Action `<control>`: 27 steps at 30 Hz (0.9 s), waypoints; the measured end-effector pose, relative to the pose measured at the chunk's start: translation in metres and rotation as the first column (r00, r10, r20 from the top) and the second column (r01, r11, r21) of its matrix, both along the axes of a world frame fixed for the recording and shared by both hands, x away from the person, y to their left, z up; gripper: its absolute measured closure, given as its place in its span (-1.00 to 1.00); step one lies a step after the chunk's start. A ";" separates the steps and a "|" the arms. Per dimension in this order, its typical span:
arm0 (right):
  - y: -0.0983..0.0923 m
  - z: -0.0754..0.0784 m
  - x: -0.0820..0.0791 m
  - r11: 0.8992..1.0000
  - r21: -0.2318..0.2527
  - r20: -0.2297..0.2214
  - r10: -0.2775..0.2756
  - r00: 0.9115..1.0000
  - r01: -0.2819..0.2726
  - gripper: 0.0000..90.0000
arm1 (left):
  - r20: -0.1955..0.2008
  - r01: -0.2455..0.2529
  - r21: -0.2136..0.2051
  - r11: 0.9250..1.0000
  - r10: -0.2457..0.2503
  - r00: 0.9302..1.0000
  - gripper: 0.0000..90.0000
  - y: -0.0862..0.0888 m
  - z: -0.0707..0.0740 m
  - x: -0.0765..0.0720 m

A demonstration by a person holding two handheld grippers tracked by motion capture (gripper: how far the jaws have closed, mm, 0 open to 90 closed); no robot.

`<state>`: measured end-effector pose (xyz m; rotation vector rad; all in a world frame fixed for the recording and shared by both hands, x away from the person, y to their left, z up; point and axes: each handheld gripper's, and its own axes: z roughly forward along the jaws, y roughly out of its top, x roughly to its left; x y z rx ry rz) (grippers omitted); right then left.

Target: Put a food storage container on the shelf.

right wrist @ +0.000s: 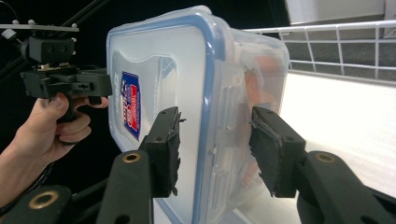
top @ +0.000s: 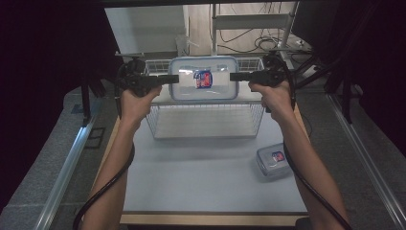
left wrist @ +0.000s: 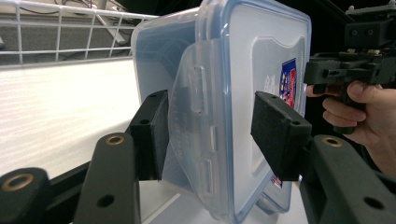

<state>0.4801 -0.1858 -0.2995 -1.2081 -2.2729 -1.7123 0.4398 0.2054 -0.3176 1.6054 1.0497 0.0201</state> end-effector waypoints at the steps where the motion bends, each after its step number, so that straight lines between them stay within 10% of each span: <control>1: 0.001 0.000 0.000 1.000 0.000 0.004 -0.004 1.000 0.004 0.15 | 0.000 -0.003 -0.004 1.000 0.003 1.000 0.05 0.000 -0.001 0.001; 19: 0.013 -0.009 0.009 0.993 -0.066 0.076 -0.089 0.993 0.094 0.05 | -0.002 -0.098 0.018 0.995 0.098 0.995 -0.05 0.000 -0.012 0.016; 27: 0.010 -0.005 -0.007 0.989 -0.114 0.196 -0.072 0.978 0.095 0.05 | 0.173 -0.122 0.089 0.989 0.106 0.979 0.12 0.000 -0.001 -0.017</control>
